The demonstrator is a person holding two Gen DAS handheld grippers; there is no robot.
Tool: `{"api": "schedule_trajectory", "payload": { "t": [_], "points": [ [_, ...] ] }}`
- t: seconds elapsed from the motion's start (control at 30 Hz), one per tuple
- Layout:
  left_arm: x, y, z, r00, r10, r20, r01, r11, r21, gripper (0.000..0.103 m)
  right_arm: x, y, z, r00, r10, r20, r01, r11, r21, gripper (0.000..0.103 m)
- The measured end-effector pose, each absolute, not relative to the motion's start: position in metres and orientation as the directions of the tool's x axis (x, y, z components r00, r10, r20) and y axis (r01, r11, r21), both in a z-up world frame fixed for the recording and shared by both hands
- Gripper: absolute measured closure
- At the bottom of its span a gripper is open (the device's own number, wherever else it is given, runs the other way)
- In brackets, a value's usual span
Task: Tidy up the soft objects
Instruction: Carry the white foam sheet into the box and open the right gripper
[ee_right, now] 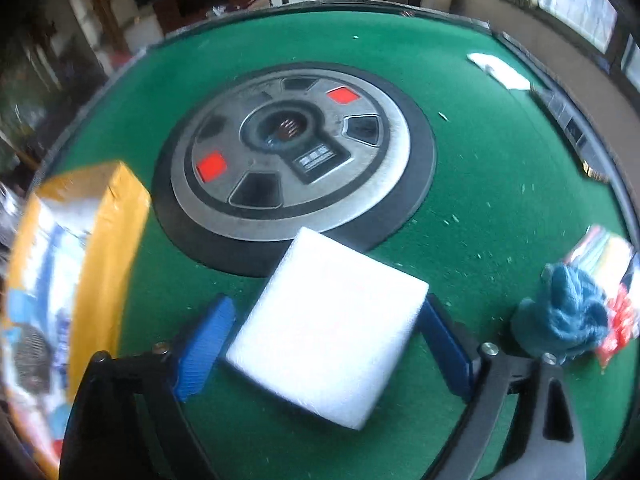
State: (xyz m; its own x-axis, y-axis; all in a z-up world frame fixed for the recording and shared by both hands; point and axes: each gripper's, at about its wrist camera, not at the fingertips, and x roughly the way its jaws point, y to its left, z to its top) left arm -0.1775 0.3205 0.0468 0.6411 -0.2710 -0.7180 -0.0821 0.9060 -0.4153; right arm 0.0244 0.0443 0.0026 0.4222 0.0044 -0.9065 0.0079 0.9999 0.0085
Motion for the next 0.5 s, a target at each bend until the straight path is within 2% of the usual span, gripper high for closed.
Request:
{"api": "schedule_trajectory", "payload": {
  "t": [0.03, 0.1, 0.27, 0.4, 0.5],
  "points": [
    [-0.178, 0.320, 0.045, 0.639, -0.278, -0.717, -0.076, 0.905, -0.418, 0.025, 0.024, 0.050, 0.003, 0.435, 0.016, -0.900, -0.021, 1.000, 0.008, 0.015],
    [-0.180, 0.322, 0.044, 0.642, -0.289, -0.710, -0.061, 0.904, -0.424, 0.025, 0.020, 0.057, 0.005, 0.439, 0.043, -0.898, -0.074, 0.997, 0.012, 0.033],
    [-0.187, 0.338, 0.045, 0.669, -0.295, -0.682, -0.061, 0.893, -0.446, 0.025, -0.001, 0.052, 0.022, 0.441, 0.121, -0.889, -0.141, 0.988, 0.064, 0.033],
    [-0.189, 0.351, 0.044, 0.695, -0.302, -0.653, -0.077, 0.871, -0.485, 0.025, -0.027, 0.059, 0.058, 0.451, 0.298, -0.841, -0.219, 0.951, 0.219, 0.033],
    [-0.194, 0.358, 0.049, 0.729, -0.302, -0.615, -0.085, 0.851, -0.518, 0.025, -0.055, 0.092, 0.078, 0.395, 0.449, -0.801, -0.369, 0.877, 0.309, 0.033]
  ]
}}
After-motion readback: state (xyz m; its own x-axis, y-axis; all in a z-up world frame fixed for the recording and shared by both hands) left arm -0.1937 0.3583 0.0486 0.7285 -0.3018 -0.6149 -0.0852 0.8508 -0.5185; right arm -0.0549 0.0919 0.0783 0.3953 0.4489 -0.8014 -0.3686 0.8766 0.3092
